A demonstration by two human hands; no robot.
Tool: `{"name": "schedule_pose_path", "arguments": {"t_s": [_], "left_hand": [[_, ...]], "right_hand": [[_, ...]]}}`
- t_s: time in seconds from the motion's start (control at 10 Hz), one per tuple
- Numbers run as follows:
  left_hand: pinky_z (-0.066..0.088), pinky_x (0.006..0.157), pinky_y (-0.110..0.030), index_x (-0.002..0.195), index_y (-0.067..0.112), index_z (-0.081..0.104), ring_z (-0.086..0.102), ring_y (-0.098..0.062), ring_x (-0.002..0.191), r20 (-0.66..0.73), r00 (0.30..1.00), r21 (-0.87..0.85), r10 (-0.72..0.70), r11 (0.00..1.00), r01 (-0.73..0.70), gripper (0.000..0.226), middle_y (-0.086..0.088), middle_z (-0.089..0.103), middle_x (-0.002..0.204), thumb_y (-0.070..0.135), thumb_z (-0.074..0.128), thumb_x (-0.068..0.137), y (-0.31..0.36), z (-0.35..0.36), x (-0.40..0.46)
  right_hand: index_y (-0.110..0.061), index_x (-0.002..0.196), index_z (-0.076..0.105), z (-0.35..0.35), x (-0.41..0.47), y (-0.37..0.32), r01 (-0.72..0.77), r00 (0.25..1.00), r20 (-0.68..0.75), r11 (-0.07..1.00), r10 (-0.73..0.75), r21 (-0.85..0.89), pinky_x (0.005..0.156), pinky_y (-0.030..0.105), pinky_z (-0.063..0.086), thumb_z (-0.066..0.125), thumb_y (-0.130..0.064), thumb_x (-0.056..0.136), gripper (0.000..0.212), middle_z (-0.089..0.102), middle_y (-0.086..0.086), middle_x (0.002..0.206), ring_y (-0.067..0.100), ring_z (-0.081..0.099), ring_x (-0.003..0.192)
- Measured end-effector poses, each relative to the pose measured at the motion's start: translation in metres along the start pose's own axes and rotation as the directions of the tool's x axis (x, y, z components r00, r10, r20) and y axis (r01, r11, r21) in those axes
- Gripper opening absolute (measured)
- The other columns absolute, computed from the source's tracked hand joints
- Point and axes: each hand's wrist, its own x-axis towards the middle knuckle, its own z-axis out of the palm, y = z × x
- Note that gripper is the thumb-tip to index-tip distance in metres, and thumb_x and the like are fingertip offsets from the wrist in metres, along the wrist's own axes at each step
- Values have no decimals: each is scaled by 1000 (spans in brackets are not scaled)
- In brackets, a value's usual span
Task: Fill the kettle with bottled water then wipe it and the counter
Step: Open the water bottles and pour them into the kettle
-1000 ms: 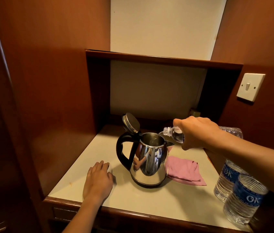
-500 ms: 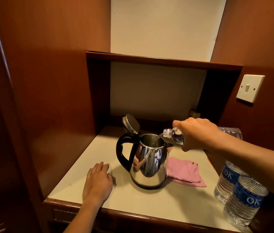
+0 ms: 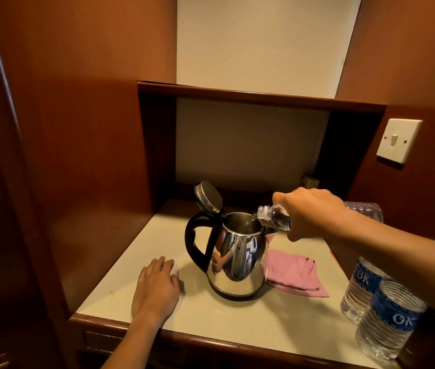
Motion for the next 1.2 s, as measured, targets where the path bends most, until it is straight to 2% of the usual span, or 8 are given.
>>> {"name": "schedule_pose_path", "arguments": {"t_s": [0.3,0.4,0.5,0.7,0.8,1.2], "left_hand": [[15,125,-37,152,24,36,21,-17,151,-2,1000,13,1,1000,-1,50,1,31,162,34,31,104,-1,1,0],[15,125,-37,152,24,36,21,-17,151,-2,1000,16,3,1000,-3,50,1,30,162,34,31,104,-1,2,0],[13,126,-36,153,24,35,19,-17,152,-3,1000,8,1,1000,-1,50,1,29,162,34,31,104,0,1,0],[14,125,-37,153,24,35,20,-17,152,-5,1000,4,2,1000,-2,50,1,30,162,34,31,104,-1,1,0],[14,125,-36,152,23,36,21,-17,151,-12,1000,6,6,1000,-6,50,1,30,162,33,32,104,0,1,0],[15,125,-37,152,23,36,21,-17,151,-4,1000,8,1,1000,-1,50,0,31,162,34,31,103,-1,1,0]], "right_hand": [[-24,138,43,-4,0,0,8,1000,-11,1000,-8,-8,56,30,51,83,-39,75,76,67,1,106,22,61,80],[-24,138,44,-4,1,1,13,1000,-16,1000,-13,-14,56,29,50,83,-38,75,75,68,1,107,22,64,84],[-25,137,45,-4,1,1,20,1000,-18,1000,-20,-17,58,29,54,83,-37,75,74,67,0,104,20,60,79],[-25,137,44,-3,4,1,41,999,-30,998,-42,-38,61,31,57,83,-37,74,75,68,1,107,22,67,87],[-25,136,45,-2,5,3,49,998,-39,997,-51,-51,63,34,60,84,-38,73,75,67,2,105,23,67,85],[-26,134,46,-3,10,2,69,995,-58,993,-75,-97,59,32,57,84,-40,71,75,67,2,104,23,67,84]]}}
